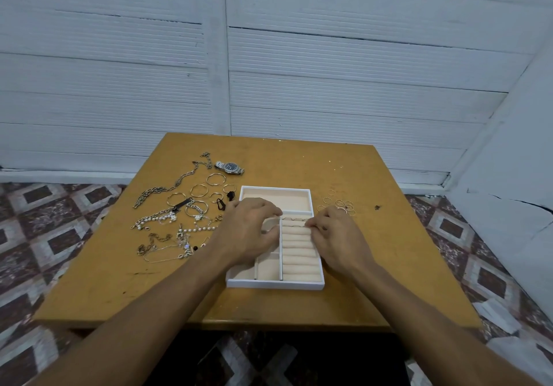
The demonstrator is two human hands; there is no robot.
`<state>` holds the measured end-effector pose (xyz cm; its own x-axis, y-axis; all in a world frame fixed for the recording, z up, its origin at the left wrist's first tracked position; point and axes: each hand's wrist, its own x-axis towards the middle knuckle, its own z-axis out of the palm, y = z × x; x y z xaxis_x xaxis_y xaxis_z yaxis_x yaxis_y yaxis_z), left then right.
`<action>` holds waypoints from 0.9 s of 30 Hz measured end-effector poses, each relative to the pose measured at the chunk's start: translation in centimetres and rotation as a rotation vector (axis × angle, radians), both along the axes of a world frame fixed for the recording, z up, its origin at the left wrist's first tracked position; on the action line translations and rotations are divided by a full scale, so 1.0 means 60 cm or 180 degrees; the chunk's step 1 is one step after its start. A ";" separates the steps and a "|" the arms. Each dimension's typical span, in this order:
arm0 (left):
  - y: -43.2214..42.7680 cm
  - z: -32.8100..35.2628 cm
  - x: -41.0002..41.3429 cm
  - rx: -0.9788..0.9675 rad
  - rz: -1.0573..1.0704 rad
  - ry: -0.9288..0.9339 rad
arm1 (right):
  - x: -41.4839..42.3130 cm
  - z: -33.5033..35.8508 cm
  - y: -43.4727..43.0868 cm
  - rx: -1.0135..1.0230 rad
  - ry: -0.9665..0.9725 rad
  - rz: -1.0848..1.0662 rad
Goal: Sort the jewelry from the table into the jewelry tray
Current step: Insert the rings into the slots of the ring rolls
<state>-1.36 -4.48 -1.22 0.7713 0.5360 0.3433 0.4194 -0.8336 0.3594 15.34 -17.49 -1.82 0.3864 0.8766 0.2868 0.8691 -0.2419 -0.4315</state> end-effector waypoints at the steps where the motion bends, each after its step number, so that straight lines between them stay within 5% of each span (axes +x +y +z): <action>1: -0.001 0.001 0.000 0.0011 -0.0002 0.0011 | -0.001 0.000 -0.001 0.0001 0.0000 -0.0001; 27: -0.051 0.018 0.180 -0.0033 -0.0056 0.0764 | 0.113 -0.002 -0.042 -0.0344 0.0803 -0.1019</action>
<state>9.43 -7.54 -0.15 0.8394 0.5242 0.1436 0.4792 -0.8384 0.2598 22.14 -19.99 -1.93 0.6906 0.7206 0.0612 0.6129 -0.5382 -0.5786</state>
